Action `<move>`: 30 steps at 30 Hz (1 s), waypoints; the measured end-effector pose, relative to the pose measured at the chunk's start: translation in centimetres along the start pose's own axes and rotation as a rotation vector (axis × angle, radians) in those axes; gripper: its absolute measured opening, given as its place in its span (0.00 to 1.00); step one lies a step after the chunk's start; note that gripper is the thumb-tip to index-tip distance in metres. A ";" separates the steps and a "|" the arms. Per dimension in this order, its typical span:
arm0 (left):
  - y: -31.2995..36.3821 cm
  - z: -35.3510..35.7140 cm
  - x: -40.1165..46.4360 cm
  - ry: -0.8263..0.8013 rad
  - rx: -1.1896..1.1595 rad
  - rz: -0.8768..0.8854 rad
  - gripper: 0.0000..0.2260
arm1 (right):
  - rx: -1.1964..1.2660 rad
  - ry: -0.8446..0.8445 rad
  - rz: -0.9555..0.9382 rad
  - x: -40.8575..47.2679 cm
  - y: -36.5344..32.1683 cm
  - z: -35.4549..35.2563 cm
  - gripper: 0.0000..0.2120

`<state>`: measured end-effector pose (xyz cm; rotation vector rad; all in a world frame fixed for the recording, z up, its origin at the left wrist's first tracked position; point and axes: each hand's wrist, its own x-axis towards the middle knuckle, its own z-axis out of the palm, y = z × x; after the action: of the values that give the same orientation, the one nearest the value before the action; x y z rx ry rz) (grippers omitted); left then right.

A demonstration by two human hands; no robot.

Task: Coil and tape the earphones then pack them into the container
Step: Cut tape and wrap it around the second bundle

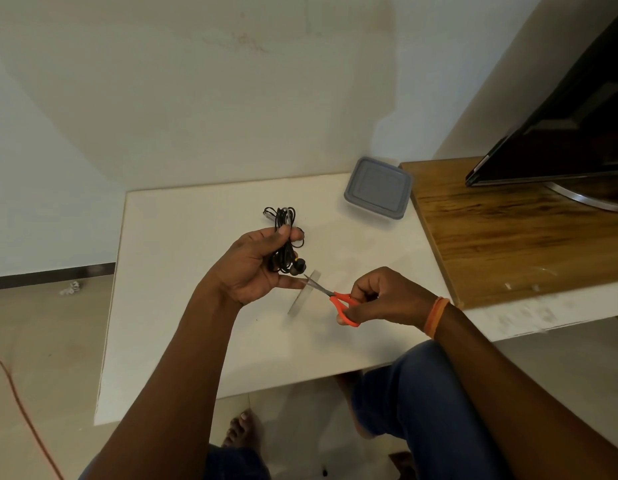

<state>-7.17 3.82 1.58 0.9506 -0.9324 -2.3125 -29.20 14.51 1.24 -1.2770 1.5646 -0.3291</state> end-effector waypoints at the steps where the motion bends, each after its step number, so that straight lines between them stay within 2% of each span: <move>1: -0.1 0.0 0.0 -0.006 0.005 -0.002 0.10 | 0.001 0.002 0.001 0.1 0.0 0.0 0.12; 5: -0.2 0.1 0.2 -0.013 0.016 -0.008 0.11 | 0.016 -0.016 0.001 0.2 0.1 -0.1 0.12; 11: -0.4 0.1 0.2 -0.013 0.009 0.003 0.11 | 0.008 -0.042 0.016 0.2 0.5 -0.4 0.06; 21: -0.6 0.2 0.4 0.039 -0.041 0.017 0.13 | 0.010 -0.014 0.029 0.4 1.2 -0.7 0.08; 26: -0.8 0.4 0.6 0.031 -0.086 0.035 0.12 | 0.025 -0.003 0.048 0.6 1.7 -0.7 0.09; 30: -0.9 0.1 1.0 0.087 -0.095 0.068 0.11 | 0.050 0.041 0.049 0.6 2.5 -1.3 0.08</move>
<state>-8.08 3.85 0.56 0.9572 -0.8001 -2.2191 -31.61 14.53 -0.36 -1.1982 1.6098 -0.3627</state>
